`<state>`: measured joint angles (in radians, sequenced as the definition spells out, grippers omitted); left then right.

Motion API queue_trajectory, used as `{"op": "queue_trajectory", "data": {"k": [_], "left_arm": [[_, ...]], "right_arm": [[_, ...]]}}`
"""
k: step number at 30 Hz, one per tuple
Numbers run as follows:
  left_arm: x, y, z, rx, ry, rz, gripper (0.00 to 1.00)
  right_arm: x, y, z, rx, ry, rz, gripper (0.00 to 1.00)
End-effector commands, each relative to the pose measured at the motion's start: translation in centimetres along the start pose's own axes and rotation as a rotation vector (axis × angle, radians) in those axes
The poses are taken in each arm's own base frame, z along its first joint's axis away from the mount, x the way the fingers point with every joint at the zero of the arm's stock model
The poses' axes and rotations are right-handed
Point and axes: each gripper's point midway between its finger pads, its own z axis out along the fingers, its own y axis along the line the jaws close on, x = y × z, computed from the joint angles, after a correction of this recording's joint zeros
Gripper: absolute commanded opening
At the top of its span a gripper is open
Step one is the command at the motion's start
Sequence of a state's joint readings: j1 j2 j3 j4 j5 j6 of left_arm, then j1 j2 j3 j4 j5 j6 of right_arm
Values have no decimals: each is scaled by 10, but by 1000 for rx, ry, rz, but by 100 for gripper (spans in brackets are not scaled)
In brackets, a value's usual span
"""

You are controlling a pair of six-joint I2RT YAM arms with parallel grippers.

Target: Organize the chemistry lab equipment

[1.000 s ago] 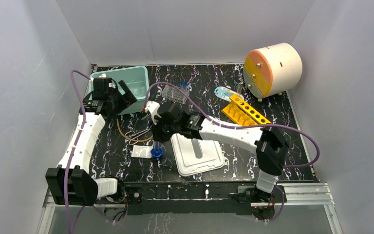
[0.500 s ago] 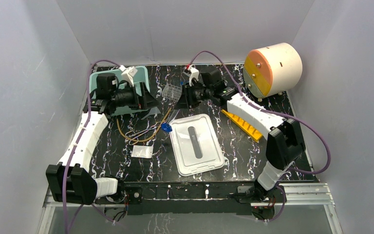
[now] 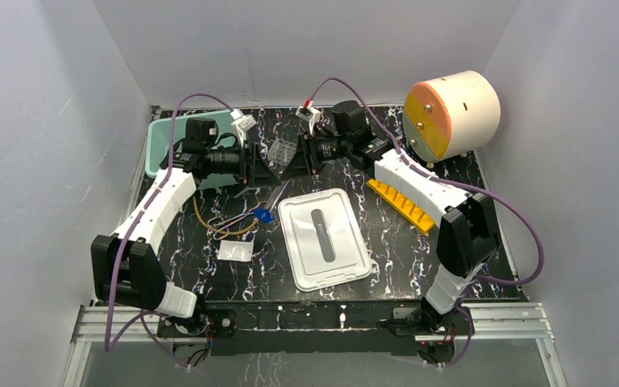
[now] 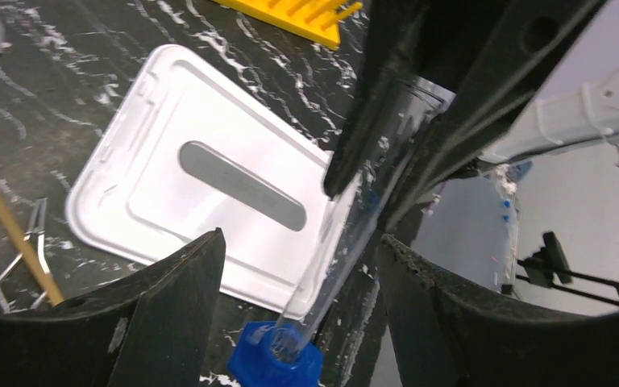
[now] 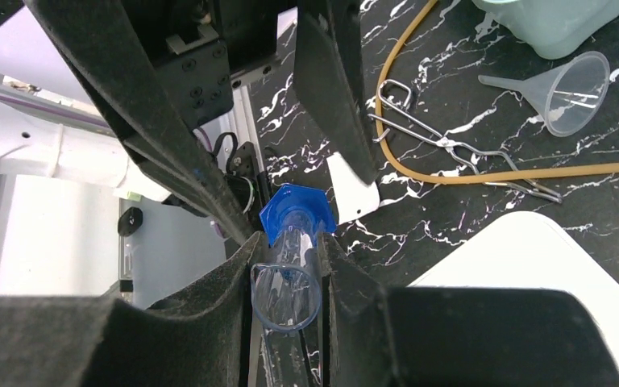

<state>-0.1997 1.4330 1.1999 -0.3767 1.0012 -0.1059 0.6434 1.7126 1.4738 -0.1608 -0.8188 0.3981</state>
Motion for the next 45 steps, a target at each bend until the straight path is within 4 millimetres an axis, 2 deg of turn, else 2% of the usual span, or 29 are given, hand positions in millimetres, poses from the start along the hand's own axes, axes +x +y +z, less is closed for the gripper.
{"op": "queue_trajectory", "data": {"k": [1,8,13,21,24,27,29,32,35,38,42,45], "left_arm": [[1,-41,-4,194,20,51,65],[6,-55,-3,276,41,43,49],[10,-51,2,263,49,50,36],[4,-43,4,215,38,84,39],[3,-41,5,209,37,90,34],[5,-39,5,196,43,96,22],[6,-37,5,185,45,99,9],[6,-33,5,156,43,101,0],[3,-20,6,65,33,102,0],[-5,1,5,-74,-6,71,0],[-29,32,1,-283,-135,-10,0],[-58,58,-19,-494,-313,-115,0]], "right_arm": [[-29,24,-1,-84,-46,-74,24],[-31,22,3,-99,-39,-66,24],[-37,22,4,-107,-42,-61,25],[-41,28,2,-138,-46,-52,25],[-42,28,2,-137,-49,-46,26],[-45,26,1,-126,-57,-37,27],[-47,24,0,-114,-64,-32,31],[-51,16,-3,-64,-83,-8,50],[-62,2,-17,-7,-133,55,65],[-81,-5,-41,27,-218,76,72],[-102,-21,-73,156,-329,89,75],[-109,-39,-100,260,-399,126,75]]}}
